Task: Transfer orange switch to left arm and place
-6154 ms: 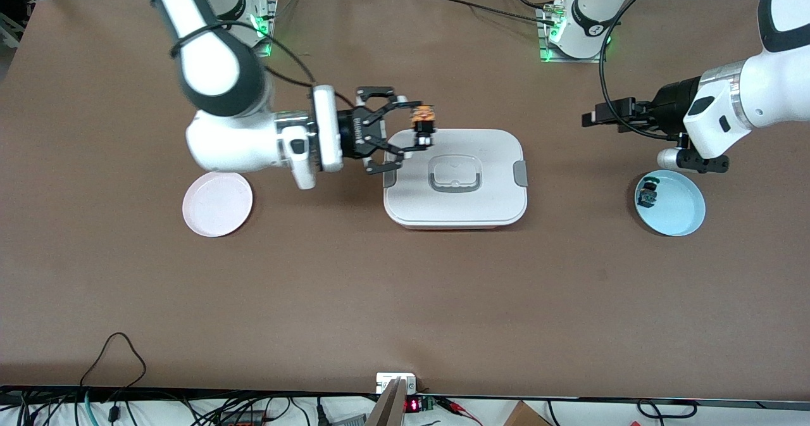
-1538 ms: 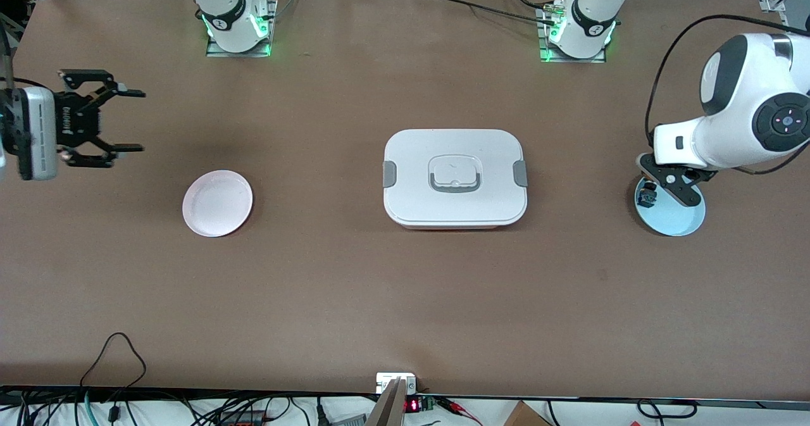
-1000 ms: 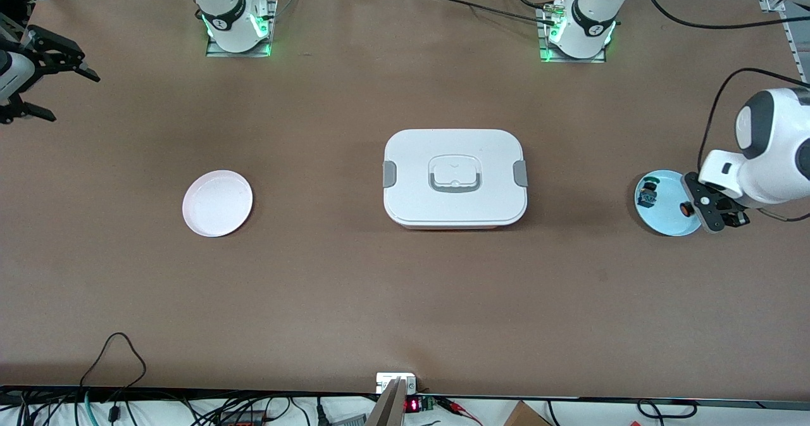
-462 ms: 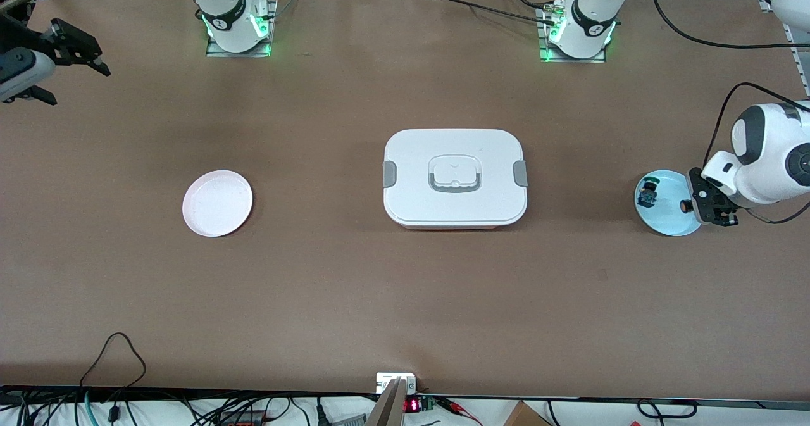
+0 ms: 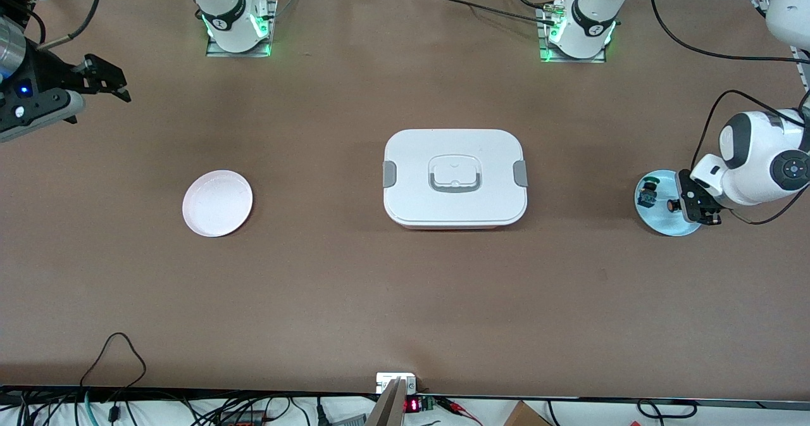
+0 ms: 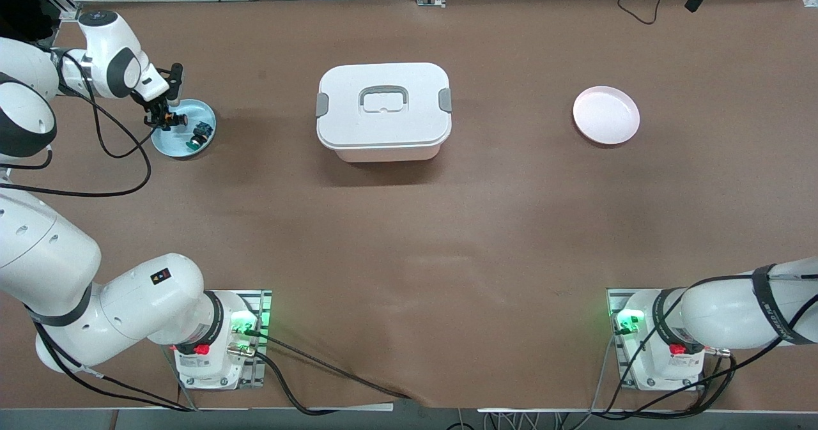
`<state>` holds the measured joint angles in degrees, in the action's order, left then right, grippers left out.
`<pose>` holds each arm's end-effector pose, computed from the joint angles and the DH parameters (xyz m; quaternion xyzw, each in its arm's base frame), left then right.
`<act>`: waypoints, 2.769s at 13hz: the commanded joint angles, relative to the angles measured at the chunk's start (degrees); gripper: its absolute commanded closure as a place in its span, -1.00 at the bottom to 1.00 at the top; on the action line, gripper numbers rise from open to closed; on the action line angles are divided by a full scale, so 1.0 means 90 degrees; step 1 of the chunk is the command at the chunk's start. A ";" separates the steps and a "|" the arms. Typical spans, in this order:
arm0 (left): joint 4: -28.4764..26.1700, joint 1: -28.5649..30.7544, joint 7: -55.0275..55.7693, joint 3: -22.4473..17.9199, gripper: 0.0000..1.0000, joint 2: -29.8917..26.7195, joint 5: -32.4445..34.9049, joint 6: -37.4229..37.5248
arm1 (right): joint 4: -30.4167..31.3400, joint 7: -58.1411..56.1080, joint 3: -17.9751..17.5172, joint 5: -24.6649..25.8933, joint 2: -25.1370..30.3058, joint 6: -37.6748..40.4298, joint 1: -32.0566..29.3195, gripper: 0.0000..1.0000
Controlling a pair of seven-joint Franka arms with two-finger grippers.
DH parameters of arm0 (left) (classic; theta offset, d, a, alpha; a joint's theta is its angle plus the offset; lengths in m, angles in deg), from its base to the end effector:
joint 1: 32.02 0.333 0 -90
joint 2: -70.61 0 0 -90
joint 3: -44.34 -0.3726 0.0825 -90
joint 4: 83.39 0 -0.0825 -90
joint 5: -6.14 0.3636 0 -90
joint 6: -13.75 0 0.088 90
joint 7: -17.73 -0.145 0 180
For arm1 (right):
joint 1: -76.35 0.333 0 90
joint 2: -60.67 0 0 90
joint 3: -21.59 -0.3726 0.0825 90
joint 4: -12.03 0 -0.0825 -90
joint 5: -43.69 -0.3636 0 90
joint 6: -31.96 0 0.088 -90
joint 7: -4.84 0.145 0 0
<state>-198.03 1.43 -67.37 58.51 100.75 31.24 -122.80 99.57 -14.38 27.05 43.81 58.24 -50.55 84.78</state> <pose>0.5651 0.2195 0.2172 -0.7414 0.6643 0.0948 0.0047 0.5294 0.0284 0.6294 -0.9793 -0.1919 0.0647 0.0062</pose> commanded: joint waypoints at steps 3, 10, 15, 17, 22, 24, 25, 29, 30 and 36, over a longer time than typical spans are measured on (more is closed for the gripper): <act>-0.0064 0.0122 -0.0252 0.0085 0.92 -0.0028 0.0190 -0.0101 | 0.0107 0.0368 0.0028 0.0045 -0.0284 -0.0665 0.0030 -1.00; -0.0055 0.0053 -0.0233 0.0085 0.69 -0.0038 0.0190 -0.0023 | 0.0028 0.0476 0.0038 -0.0863 -0.0559 -0.1066 -0.0038 -1.00; -0.0055 0.0092 -0.0504 0.0095 -1.00 -0.0038 0.0190 -0.0023 | 0.0087 0.1335 -0.0001 -0.0766 -0.0403 -0.0998 0.0079 -1.00; -0.0045 0.0092 -0.0623 0.0105 -1.00 -0.0048 0.0190 -0.0023 | 0.0233 0.1345 -0.0011 -0.0717 -0.0287 -0.1008 0.0089 -1.00; 0.0218 0.0073 -0.0565 0.0290 -1.00 -0.0398 0.0112 0.0784 | 0.0321 0.1306 -0.0031 -0.0122 -0.0266 -0.1271 0.0216 -1.00; 0.0607 0.0073 -0.0323 0.0466 -1.00 -0.0555 0.0014 0.1633 | 0.0302 0.1219 -0.0030 -0.0053 -0.0266 -0.1330 0.0216 -1.00; 0.0880 0.0073 -0.0147 0.0602 -1.00 -0.0594 -0.0131 0.2111 | 0.0292 0.1199 -0.0031 -0.0053 -0.0266 -0.1340 0.0216 -1.00; 0.1984 0.0043 0.1257 0.1060 -1.00 -0.0585 -0.0337 0.3791 | 0.0263 0.1198 -0.0021 -0.0053 -0.0276 -0.1379 0.0314 -1.00; 0.2238 0.0043 0.1687 0.1168 -1.00 -0.0585 -0.0473 0.4230 | 0.0263 0.1198 -0.0021 -0.0053 -0.0276 -0.1389 0.0314 -1.00; 0.3606 0.0034 0.5288 0.2036 -1.00 -0.0585 -0.1470 0.6439 | 0.0263 0.1218 -0.0011 -0.0121 -0.0296 -0.1516 0.0284 -1.00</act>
<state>-170.04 1.66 -29.22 73.82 94.86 19.83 -69.81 100.98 -3.60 26.90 42.41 54.60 -63.46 87.15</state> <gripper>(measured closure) 0.000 0.000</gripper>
